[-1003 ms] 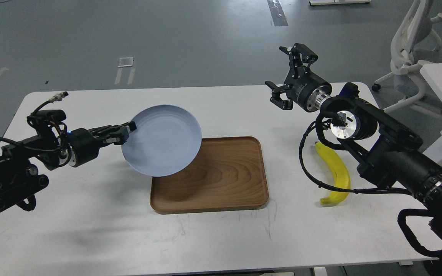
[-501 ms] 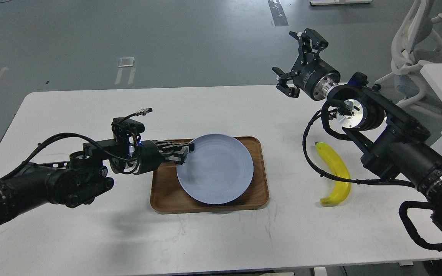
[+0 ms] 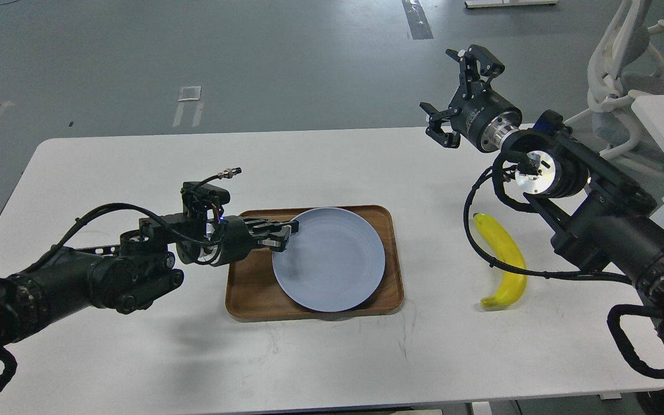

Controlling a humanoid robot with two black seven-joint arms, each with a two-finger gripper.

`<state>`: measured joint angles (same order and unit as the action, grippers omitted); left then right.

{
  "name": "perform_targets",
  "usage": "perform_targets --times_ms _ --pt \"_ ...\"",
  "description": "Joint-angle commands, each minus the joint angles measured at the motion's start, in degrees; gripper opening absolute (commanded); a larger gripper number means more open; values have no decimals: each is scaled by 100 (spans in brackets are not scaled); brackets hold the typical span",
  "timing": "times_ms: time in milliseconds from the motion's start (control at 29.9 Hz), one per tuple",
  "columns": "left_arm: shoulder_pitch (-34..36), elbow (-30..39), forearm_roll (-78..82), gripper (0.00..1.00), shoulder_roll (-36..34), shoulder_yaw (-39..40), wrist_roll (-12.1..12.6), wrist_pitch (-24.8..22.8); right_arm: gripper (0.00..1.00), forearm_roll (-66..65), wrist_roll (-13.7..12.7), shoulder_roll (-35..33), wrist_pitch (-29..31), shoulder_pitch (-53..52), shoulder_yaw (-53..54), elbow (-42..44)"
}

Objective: Place banana on plate with both arms
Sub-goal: 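Lift the plate with the left gripper and set it on the wooden tray, then release the plate and raise the left gripper away from the tray, then grasp the yellow banana with the right gripper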

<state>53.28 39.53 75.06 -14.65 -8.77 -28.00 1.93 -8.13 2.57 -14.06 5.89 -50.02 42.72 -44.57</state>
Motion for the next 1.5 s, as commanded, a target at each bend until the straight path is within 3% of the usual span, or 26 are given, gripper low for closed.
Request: perform_targets --times_ms 0,267,401,535,635,735,836,903,1003,1103,1404,1471 --pt "42 11 -402 96 -20 51 0 -8 100 -4 -2 0 0 -16 -9 1" --pt "647 -7 -3768 98 -301 753 0 -131 100 -223 -20 -527 96 -78 -526 -271" --pt "1262 -94 -5172 98 -468 1016 0 -824 99 -1983 -20 -1438 201 -349 -1806 -964" --pt "1299 -269 -5634 98 -443 1623 0 -826 95 -4700 -46 -2477 552 -928 -3538 -1598" --pt "1290 -481 -5721 98 -398 1685 0 -808 92 -5171 -46 -2768 842 -1184 -4068 -1792" --pt "1246 -516 -6072 98 -355 2097 14 -1115 89 -5733 -46 -2997 1177 -1405 -4614 -2038" --pt "1071 -534 -6415 98 -337 2598 400 -1502 85 -6112 -46 -2954 1195 -1388 -4834 -2074" --pt "869 -534 -6670 98 -241 3063 934 -1608 84 -6192 -64 -2849 1195 -1308 -4983 -2013" --pt "605 -534 -6794 98 -126 3364 1367 -1643 84 -6183 -72 -2611 1195 -1247 -5124 -1872" --pt "359 -534 -6803 98 -38 3514 1464 -1740 84 -6183 -73 -2523 1195 -1089 -5177 -1775" --pt "42 -534 -6838 98 50 3531 1447 -1916 84 -6227 -73 -2479 1195 -860 -5212 -1634" --pt "42 -534 -6838 98 50 3531 1447 -1916 75 -6227 -73 -2479 1195 -799 -5212 -1643"
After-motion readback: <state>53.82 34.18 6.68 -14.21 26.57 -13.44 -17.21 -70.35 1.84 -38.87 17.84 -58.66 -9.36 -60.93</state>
